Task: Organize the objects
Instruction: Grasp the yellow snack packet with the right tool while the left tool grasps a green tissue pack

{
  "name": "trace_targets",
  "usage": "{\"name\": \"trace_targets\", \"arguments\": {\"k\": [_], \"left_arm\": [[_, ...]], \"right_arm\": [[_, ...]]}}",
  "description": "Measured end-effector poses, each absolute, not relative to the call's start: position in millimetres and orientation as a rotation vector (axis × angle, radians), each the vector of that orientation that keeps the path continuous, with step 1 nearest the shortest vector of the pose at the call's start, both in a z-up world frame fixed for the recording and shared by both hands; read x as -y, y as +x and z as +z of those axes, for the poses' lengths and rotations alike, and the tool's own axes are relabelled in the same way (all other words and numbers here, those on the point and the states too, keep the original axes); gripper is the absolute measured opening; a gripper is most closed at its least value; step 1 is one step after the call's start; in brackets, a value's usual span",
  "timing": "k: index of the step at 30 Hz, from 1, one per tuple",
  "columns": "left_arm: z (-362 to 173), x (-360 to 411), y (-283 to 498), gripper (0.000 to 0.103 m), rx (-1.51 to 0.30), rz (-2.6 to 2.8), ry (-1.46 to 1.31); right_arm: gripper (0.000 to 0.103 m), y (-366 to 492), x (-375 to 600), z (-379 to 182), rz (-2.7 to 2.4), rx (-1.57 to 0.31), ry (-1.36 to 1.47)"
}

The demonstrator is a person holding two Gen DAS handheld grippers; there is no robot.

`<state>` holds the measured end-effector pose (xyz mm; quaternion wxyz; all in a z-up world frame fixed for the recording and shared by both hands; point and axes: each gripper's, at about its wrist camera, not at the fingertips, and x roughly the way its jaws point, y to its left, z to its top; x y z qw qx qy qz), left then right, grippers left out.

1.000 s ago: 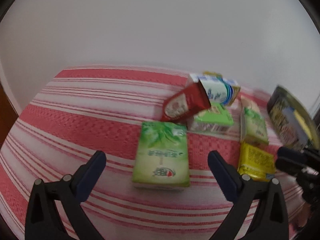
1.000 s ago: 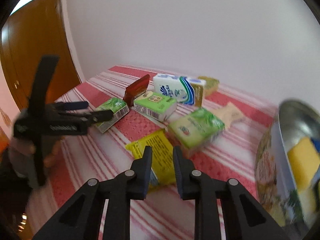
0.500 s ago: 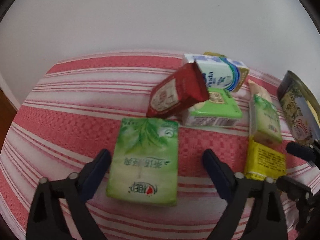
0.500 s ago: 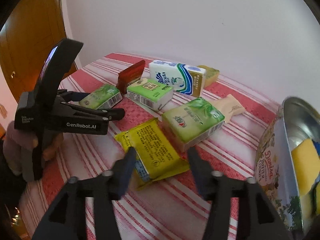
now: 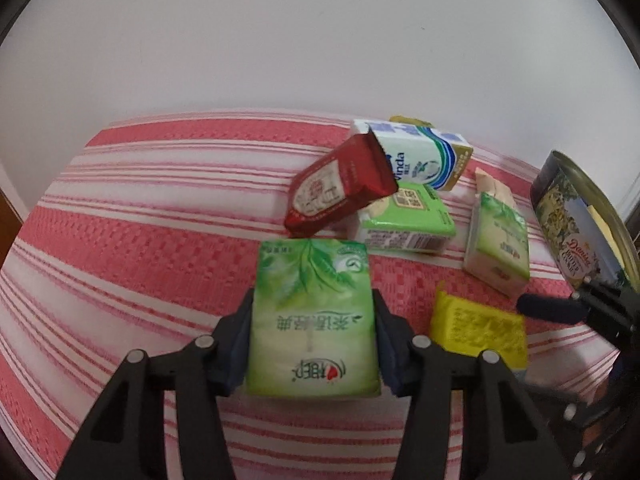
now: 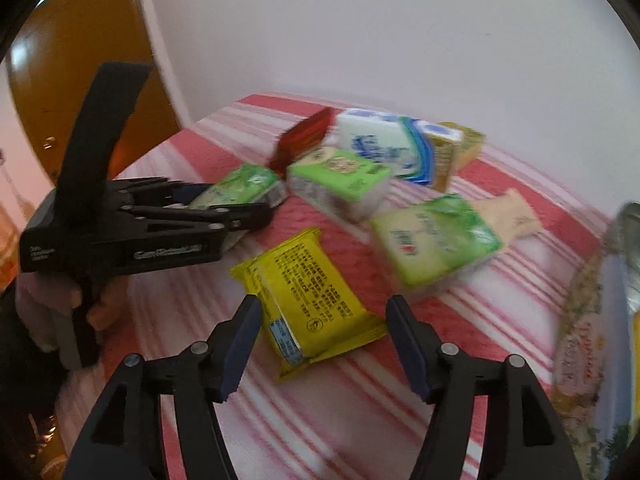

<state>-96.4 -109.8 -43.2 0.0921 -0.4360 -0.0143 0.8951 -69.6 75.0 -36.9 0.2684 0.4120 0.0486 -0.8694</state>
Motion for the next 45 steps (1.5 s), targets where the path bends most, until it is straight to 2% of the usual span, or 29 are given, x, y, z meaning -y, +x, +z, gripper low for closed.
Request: {"name": "trace_targets", "arguments": {"k": [9, 23, 27, 29, 32, 36, 45], "left_arm": [[-41.0, 133.2, -94.5, 0.052, 0.162, 2.711, -1.291], [-31.8, 161.5, -87.9, 0.052, 0.212, 2.821, -1.269], [-32.5, 155.7, -85.5, 0.052, 0.182, 2.814, -1.259], [-33.0, 152.7, -84.2, 0.052, 0.173, 2.812, -1.255], [-35.2, 152.2, -84.4, 0.052, 0.172, 2.807, -1.264], [-37.4, 152.2, -85.1, 0.052, 0.17, 2.803, -1.279], [-42.4, 152.1, -85.7, 0.052, 0.15, 2.797, -1.295]], "right_arm": [[0.067, -73.2, -53.4, -36.4, -2.291, -0.182, 1.083], [0.07, -88.2, -20.0, -47.6, -2.216, -0.395, 1.058], [0.071, -88.5, -20.2, -51.3, -2.217, -0.405, 1.06], [0.068, -89.2, -20.7, -52.0, -2.23, -0.401, 1.063], [0.053, -88.7, -24.4, -50.5, -2.267, -0.374, 1.069], [0.053, -94.0, -30.9, -52.4, -2.294, -0.323, 1.088], [0.053, -83.5, -37.3, -52.2, -2.304, -0.333, 1.089]]}}
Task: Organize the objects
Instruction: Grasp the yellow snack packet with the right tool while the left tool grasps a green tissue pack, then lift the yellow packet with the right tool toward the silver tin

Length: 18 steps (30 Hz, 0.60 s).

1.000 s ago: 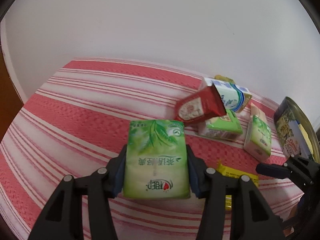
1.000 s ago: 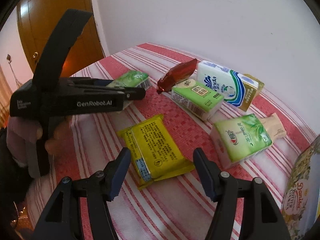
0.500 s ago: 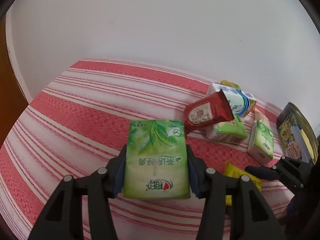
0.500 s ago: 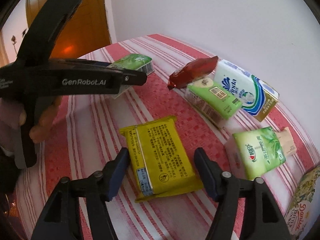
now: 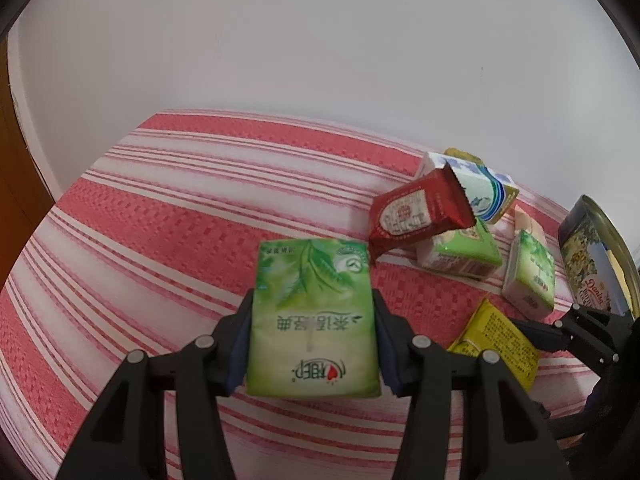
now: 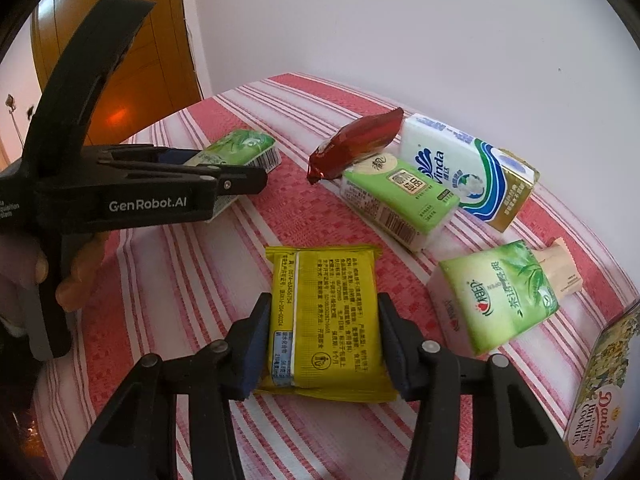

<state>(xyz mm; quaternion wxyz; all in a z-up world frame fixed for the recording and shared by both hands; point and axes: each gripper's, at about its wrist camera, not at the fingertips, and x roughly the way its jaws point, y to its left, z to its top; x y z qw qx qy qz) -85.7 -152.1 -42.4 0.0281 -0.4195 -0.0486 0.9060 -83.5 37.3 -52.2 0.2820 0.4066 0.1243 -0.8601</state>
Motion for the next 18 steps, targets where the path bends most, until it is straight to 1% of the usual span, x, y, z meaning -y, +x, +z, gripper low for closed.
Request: {"name": "trace_targets", "arguments": {"k": [10, 14, 18], "left_arm": [[-43.7, 150.6, -85.8, 0.052, 0.131, 2.801, -1.294], [-43.9, 150.2, -85.9, 0.052, 0.123, 2.802, -1.29], [-44.9, 149.3, -85.5, 0.052, 0.116, 2.808, -1.29]], "right_arm": [[0.053, -82.4, -44.9, -53.2, -2.301, -0.342, 1.087], [0.053, -88.8, -32.3, -55.1, -2.311, -0.347, 1.088], [0.053, -91.5, -37.0, -52.5, -2.334, -0.314, 1.094]]}}
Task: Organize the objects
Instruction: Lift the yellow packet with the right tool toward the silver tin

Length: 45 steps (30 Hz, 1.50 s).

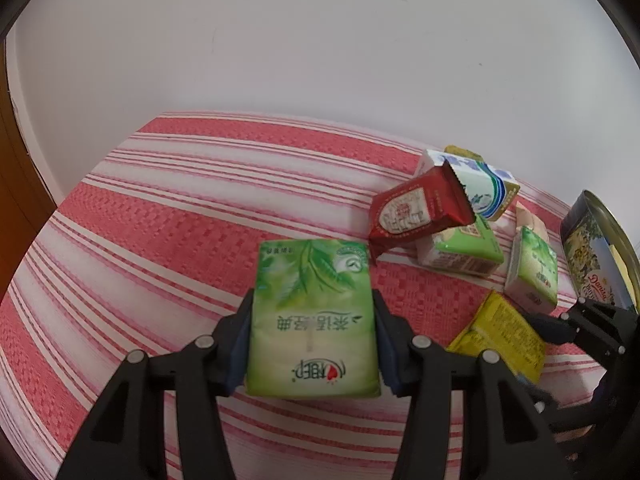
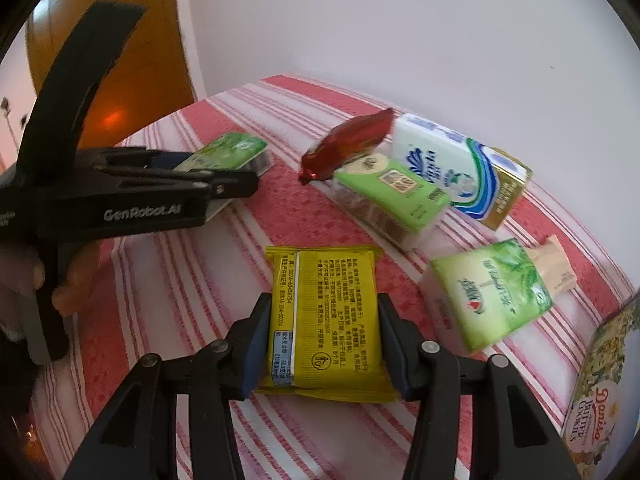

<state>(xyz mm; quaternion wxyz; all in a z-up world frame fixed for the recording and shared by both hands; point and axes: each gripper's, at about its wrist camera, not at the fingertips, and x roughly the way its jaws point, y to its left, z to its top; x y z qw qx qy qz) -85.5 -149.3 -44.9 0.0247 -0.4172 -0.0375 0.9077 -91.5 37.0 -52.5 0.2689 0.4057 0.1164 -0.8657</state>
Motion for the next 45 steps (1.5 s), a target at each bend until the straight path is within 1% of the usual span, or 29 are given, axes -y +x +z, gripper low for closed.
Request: {"name": "trace_targets", "arguments": {"k": [3, 6, 15, 25, 28, 36, 40, 45], "left_arm": [[-45.9, 148.8, -86.3, 0.052, 0.106, 2.809, -1.295], [-46.0, 151.7, -87.7, 0.052, 0.105, 2.805, -1.297], [-45.0, 150.0, -87.2, 0.052, 0.099, 2.803, -1.284], [-30.0, 148.4, -79.3, 0.052, 0.065, 2.831, -1.131], [-26.1, 144.9, -76.0, 0.052, 0.048, 2.848, -1.084], [-17.4, 131.7, -65.1, 0.052, 0.036, 2.898, -0.958], [-12.5, 116.8, -57.0, 0.052, 0.019, 2.916, -0.911], [-4.7, 92.1, -46.4, 0.052, 0.061, 2.891, -0.861]], "right_arm": [[0.053, -93.0, -42.7, -51.4, -2.363, -0.27, 1.093], [0.053, -94.9, -42.5, -50.3, -2.372, -0.265, 1.122], [0.053, -88.0, -38.0, -48.4, -2.38, -0.333, 1.101], [0.053, -72.4, -54.9, -29.8, -2.494, -0.317, 0.971], [0.053, -67.7, -62.2, -21.2, -2.587, -0.338, 0.908], [0.053, -55.8, -101.0, 10.1, -2.787, -0.192, 0.79], [0.053, -50.1, -121.8, 20.5, -2.868, -0.165, 0.759], [0.053, -43.5, -143.2, 27.5, -2.962, -0.106, 0.748]]}}
